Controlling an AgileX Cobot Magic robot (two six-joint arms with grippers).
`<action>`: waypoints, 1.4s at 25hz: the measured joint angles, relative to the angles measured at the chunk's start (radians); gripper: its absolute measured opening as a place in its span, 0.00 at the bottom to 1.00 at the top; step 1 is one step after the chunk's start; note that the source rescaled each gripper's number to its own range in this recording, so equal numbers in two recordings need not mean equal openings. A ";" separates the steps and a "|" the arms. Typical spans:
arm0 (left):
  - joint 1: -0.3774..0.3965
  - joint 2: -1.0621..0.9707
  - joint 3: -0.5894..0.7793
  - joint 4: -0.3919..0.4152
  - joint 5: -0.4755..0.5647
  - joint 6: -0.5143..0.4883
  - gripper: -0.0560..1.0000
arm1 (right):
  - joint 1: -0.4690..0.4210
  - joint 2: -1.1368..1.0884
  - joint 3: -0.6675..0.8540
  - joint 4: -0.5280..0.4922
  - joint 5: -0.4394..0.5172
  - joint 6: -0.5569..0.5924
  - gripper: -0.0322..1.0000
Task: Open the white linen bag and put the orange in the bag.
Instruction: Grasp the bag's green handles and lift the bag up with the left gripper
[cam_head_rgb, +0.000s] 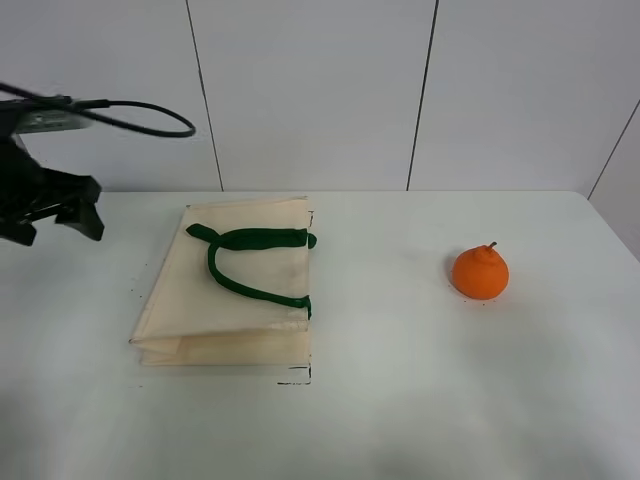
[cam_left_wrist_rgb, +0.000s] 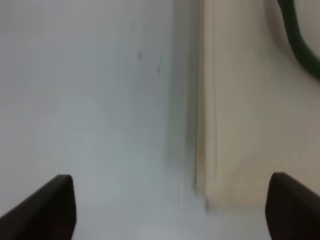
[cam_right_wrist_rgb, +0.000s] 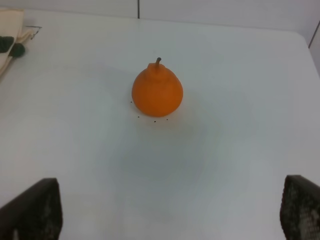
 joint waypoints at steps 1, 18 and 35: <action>-0.002 0.070 -0.048 0.000 0.010 -0.010 0.98 | 0.000 0.000 0.000 0.000 0.000 0.000 1.00; -0.282 0.624 -0.548 0.036 0.099 -0.279 0.98 | 0.000 0.000 0.000 0.000 0.000 0.000 1.00; -0.318 0.778 -0.553 0.056 0.013 -0.323 0.67 | 0.000 0.000 0.000 0.000 0.000 0.000 1.00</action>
